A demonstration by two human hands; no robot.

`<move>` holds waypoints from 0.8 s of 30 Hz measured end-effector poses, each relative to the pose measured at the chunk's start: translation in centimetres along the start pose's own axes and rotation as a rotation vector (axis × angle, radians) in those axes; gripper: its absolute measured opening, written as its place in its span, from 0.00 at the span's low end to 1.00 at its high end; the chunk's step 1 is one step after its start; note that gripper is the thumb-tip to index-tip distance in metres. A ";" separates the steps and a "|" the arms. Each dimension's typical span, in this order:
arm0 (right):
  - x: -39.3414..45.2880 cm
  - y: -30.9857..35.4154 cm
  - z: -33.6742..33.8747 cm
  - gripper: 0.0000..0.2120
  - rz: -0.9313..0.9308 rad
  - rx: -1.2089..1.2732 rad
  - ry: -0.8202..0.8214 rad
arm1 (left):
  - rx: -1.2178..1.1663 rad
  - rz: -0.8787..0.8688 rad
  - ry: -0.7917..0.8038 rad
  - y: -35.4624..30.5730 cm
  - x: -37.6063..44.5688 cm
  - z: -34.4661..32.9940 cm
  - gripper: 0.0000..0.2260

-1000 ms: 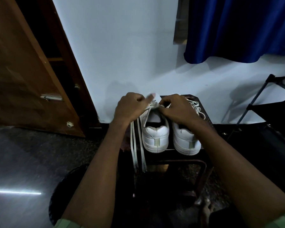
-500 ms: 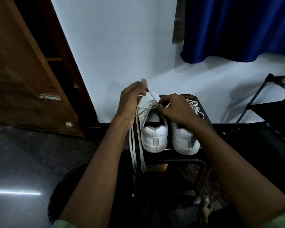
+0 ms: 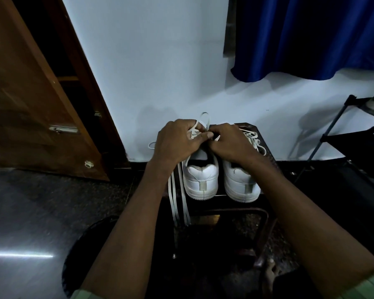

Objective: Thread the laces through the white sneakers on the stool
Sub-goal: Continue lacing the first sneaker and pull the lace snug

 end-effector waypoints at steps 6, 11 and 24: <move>0.3 -0.4 -0.4 0.21 0.018 0.006 -0.027 | -0.177 0.027 -0.124 1.0 0.2 -1.2 0.17; 0.5 -0.5 -0.5 0.22 0.018 -0.032 -0.012 | -0.707 0.241 -0.170 1.8 0.2 -1.7 0.12; 0.2 -0.3 -0.2 0.23 0.001 0.012 -0.011 | 0.178 -0.024 -0.024 0.7 0.1 -0.2 0.15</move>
Point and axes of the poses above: each hand's wrist, its own x-axis towards the middle knuckle, its own z-axis out of the back of the hand, y = z × x, the point moved 6 cm from there along x, towards the middle knuckle, and after that the axes turned 10 degrees about -x, right-handed, at the moved point
